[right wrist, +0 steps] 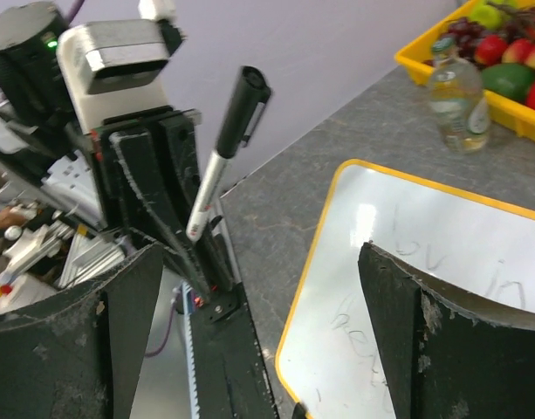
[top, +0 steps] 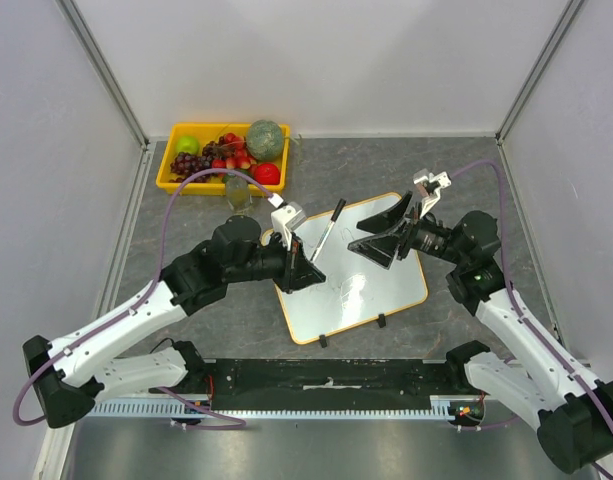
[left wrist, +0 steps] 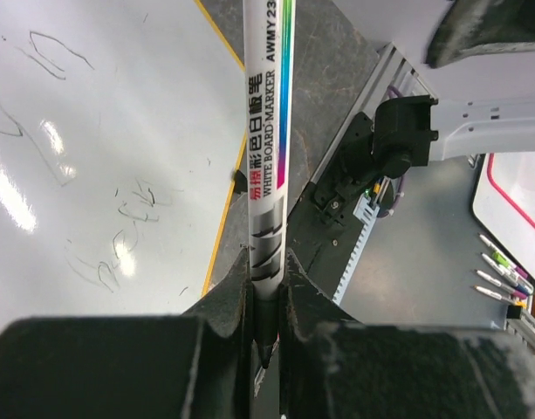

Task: Write a sentence on the whiteboard
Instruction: Pass from the right arm to the left, then pass from the left arm to the right

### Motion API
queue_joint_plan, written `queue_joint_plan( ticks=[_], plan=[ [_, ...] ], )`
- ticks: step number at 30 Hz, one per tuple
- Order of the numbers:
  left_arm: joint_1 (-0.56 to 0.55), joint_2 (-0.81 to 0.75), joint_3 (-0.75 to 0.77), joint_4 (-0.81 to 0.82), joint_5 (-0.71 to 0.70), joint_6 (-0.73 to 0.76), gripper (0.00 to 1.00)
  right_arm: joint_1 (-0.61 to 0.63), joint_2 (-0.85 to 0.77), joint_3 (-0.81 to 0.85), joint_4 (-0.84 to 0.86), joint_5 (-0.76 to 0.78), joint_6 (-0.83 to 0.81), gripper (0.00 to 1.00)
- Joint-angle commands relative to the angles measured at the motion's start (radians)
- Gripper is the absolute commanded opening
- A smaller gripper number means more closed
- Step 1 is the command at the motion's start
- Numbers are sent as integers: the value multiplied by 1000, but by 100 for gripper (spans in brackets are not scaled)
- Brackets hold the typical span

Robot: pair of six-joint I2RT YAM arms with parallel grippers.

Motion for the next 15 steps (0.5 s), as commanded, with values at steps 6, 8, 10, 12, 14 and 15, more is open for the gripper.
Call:
queue_joint_plan(
  ticks=[6,8,10,12,14,15],
  plan=[
    [2,-15,78,-93,73,96,2,-11,22,53,252,-237,135,98],
    [2,-3,92,-98,125,113,2,-11,35,55,295,-261,178,98],
    [2,12,109,-109,193,137,2,-11,51,50,356,-272,212,98],
    [2,35,130,-128,271,159,2,-12,65,58,358,-284,227,98],
    [2,58,152,-147,326,177,2,-11,82,61,413,-304,265,95],
    [0,69,159,-152,345,183,2,-8,89,55,469,-312,305,95]
  ],
)
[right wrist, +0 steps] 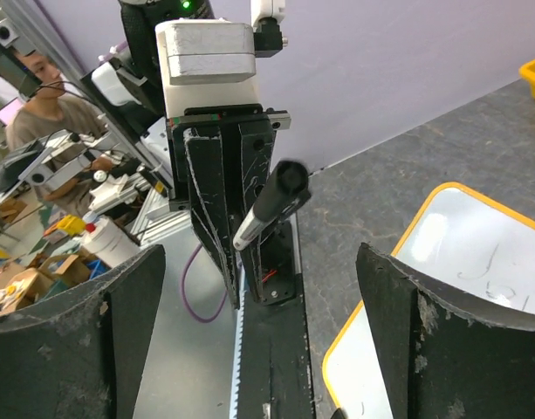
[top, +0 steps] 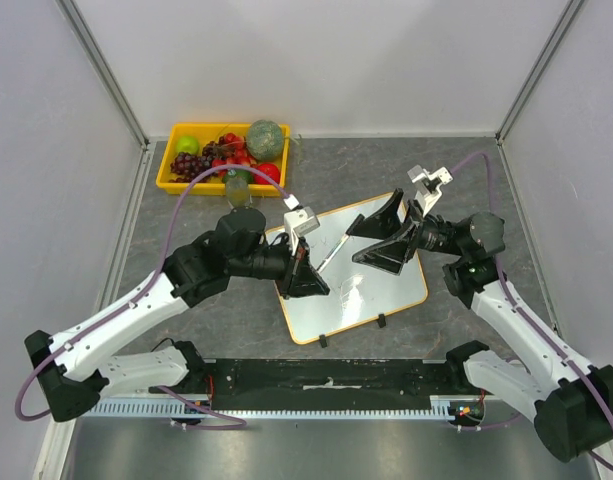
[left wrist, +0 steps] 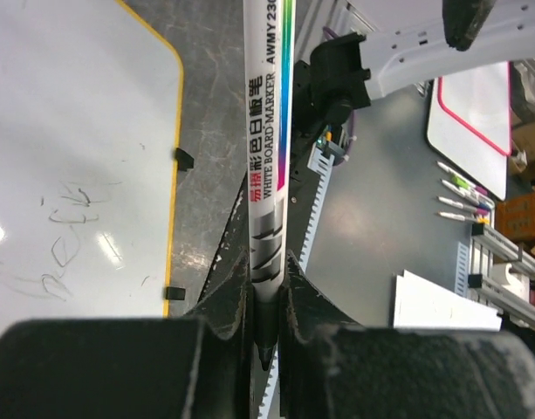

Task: Write a sentence on the whiteboard
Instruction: Pass from the left arm to the right, then hold the whiteboard with the whiteboard.

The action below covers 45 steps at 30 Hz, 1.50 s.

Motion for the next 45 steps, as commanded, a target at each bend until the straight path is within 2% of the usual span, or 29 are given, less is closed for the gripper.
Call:
queue_joint_plan(
  ticks=[1,5,11,16,21,23,25,29,30,31,32,33,35,37,40,45],
  plan=[
    [0,47,74,-39,170,92,2,4,32,34,227,-70,151,94],
    [-1,90,107,-53,209,111,2,34,56,40,283,-87,207,88],
    [-4,123,135,-53,217,126,2,80,65,40,275,-113,197,65],
    [-4,131,147,-56,228,134,2,109,55,41,191,-122,127,58],
    [-6,142,153,-64,236,138,2,129,55,57,122,-125,75,36],
    [-6,143,155,-64,237,135,2,133,58,64,84,-122,52,23],
    [-6,140,155,-64,236,137,2,134,55,69,44,-119,30,0],
    [-6,123,155,-64,191,132,2,137,39,87,-87,-104,-77,0],
    [-6,119,153,-66,176,126,9,137,35,92,-110,-96,-95,0],
    [-6,111,149,-66,155,120,29,137,32,98,-143,-90,-120,0],
    [-6,104,144,-64,124,112,53,137,29,106,-180,-81,-154,0],
    [-6,93,134,-61,87,105,70,137,26,116,-235,-65,-193,0],
    [-3,71,108,-62,-46,71,85,137,18,144,-374,-22,-301,0],
    [3,47,69,-64,-138,36,91,136,10,173,-513,56,-404,0],
    [46,-7,-10,-38,-218,-35,95,126,-2,182,-636,221,-474,0],
    [253,-134,-170,3,-217,-171,97,114,-59,153,-749,516,-533,0]
  ],
)
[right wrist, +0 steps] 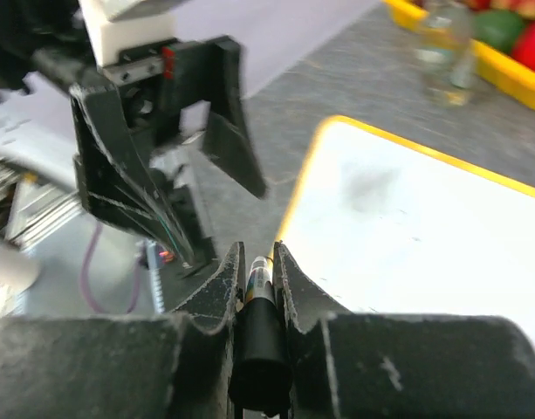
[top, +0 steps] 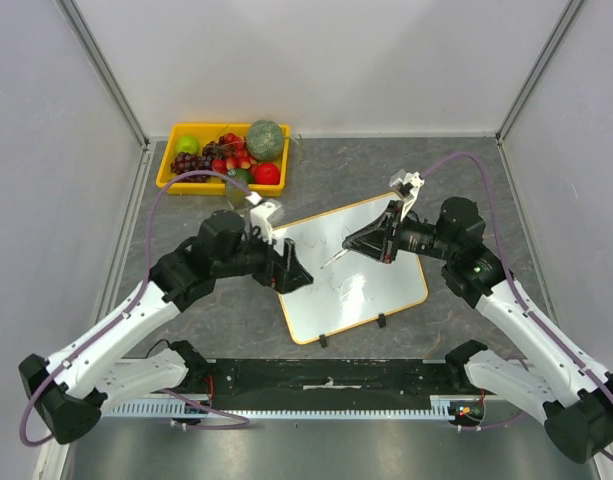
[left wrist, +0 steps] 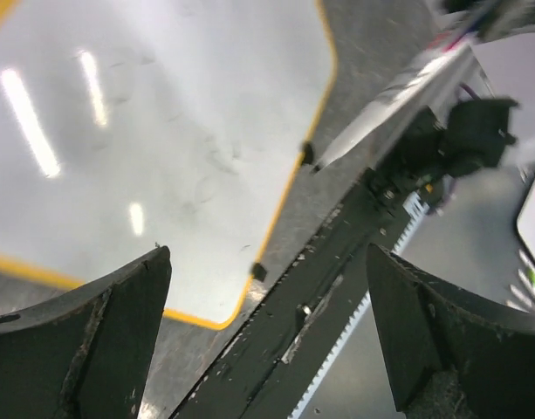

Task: Write a sentence on the whiteboard
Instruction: Hold the whiteboard with the whiteboard.

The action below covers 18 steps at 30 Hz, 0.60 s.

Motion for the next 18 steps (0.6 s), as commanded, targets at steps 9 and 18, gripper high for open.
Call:
queue_joint_plan(
  ticks=[9,18],
  plan=[
    [383,-75,-326,214,51,-203,98,-7,-281,-190,-34,545,-124,0],
    [403,14,-534,723,328,-226,88,-9,-281,-312,59,492,-78,0]
  ],
)
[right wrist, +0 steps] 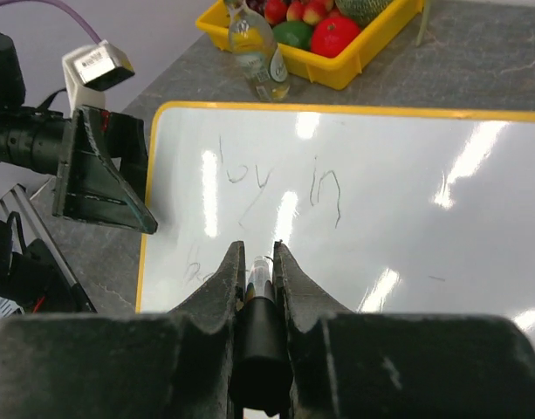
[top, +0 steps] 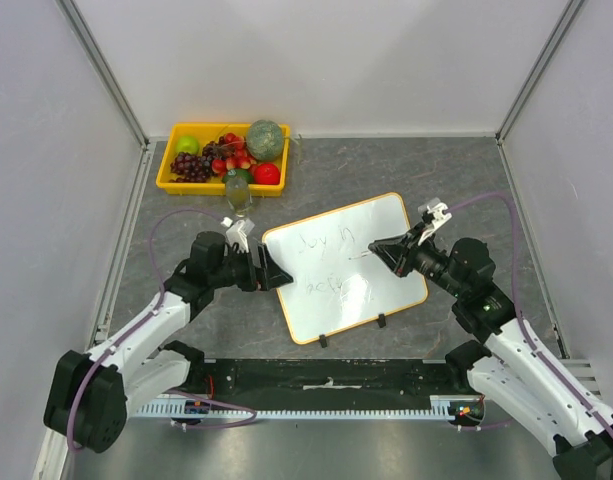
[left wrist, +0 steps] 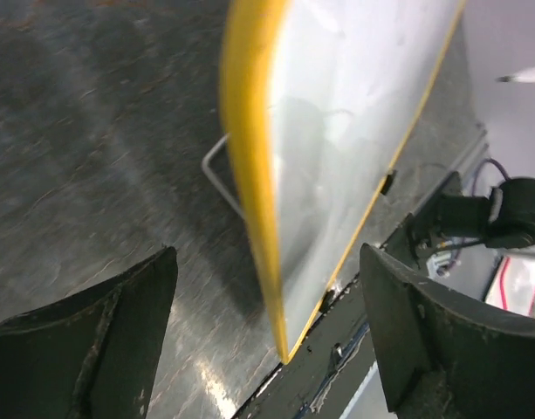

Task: Write a sentence on the whiteboard
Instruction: Hold the whiteboard with the whiteboard.

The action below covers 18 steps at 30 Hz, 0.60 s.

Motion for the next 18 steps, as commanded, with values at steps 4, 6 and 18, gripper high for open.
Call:
queue_joint_plan(
  ticks=[4,6,18],
  plan=[
    [4,104,-46,443,201,-56,71,-3,5,-105,168,-39,62,0],
    [6,147,-54,514,224,-64,65,-3,2,-124,190,-42,70,0],
    [20,291,-102,652,179,-70,2,0,-81,-181,187,-6,19,0]
  ],
)
